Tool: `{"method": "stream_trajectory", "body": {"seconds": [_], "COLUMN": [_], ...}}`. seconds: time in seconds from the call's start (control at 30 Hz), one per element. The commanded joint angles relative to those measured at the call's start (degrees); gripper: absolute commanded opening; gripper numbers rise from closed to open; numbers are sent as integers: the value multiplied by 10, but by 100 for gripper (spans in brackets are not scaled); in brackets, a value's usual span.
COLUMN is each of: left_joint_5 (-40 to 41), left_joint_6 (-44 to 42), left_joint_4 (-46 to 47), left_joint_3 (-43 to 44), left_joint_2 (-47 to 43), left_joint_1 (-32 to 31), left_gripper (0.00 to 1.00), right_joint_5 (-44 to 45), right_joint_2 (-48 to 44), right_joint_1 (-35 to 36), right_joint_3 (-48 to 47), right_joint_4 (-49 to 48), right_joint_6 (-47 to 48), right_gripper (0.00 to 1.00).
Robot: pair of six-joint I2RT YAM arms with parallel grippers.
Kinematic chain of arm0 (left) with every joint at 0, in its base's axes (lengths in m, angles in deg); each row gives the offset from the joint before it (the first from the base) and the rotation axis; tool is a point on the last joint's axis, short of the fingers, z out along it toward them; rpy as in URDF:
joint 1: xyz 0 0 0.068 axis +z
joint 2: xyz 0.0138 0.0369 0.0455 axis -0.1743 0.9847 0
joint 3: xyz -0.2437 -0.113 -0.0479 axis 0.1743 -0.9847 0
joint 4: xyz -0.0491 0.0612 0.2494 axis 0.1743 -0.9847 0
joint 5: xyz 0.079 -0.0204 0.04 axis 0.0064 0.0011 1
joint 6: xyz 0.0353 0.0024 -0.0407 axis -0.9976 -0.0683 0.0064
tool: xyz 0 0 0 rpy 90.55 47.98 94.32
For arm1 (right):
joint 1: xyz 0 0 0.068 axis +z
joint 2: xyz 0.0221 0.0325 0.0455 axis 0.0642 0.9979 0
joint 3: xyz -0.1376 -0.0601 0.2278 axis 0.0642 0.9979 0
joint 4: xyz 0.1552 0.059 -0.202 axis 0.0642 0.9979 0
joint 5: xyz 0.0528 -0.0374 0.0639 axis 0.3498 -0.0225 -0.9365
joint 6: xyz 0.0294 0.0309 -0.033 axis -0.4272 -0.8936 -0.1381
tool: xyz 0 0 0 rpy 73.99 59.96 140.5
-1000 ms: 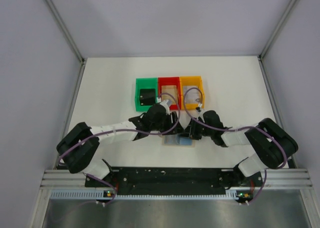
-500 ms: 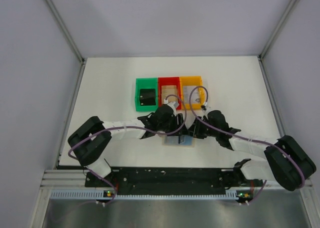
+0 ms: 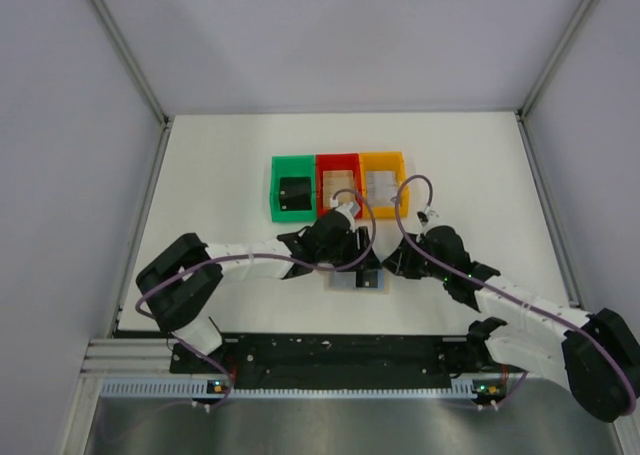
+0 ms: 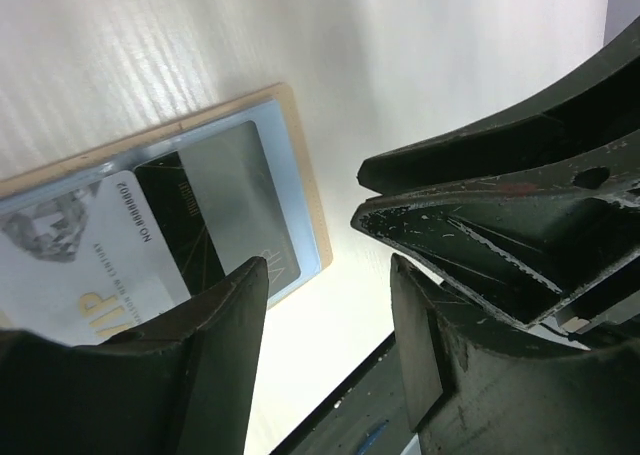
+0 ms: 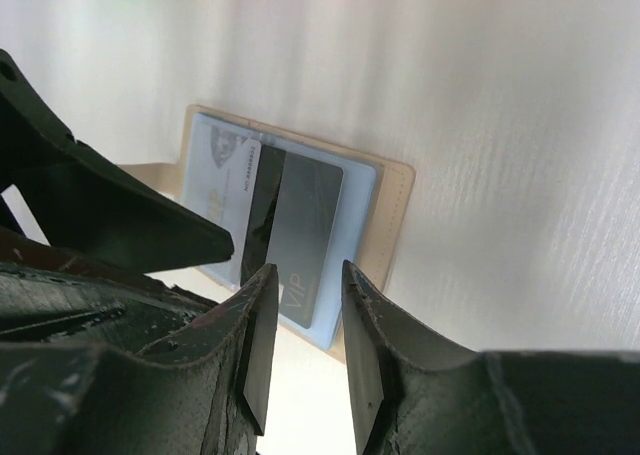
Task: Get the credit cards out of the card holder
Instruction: Remove the credit card from the card holder.
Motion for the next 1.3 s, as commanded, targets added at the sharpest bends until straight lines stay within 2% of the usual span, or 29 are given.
{"method": "stream_trajectory", "body": {"seconds": [0.0, 0.2, 0.47, 0.73, 1.1, 1.27], "left_joint_5": [42, 41, 27, 20, 2, 1], "left_joint_6": [-7, -1, 1, 0, -1, 12], "left_joint_4": [18, 18, 33, 13, -6, 8], "left_joint_3": [-18, -39, -35, -27, -11, -18], "left_joint_2": [-59, -60, -17, 18, 36, 24], "left_joint_1": [7, 20, 25, 26, 26, 26], "left_gripper": [57, 58, 58, 59, 60, 51], "right_joint_5": [-35, -118, -171, -200, -206, -209], "right_joint_2": [2, 60, 167, 243, 253, 253], "right_joint_1": [-4, -4, -34, -73, -73, -74], "right_joint_3": [-8, -5, 13, 41, 33, 33], "right_joint_4": [-25, -132, -233, -254, -245, -247], "right_joint_6": [5, -12, -46, -71, -64, -62], "right_gripper": [32, 32, 31, 31, 31, 31]}}
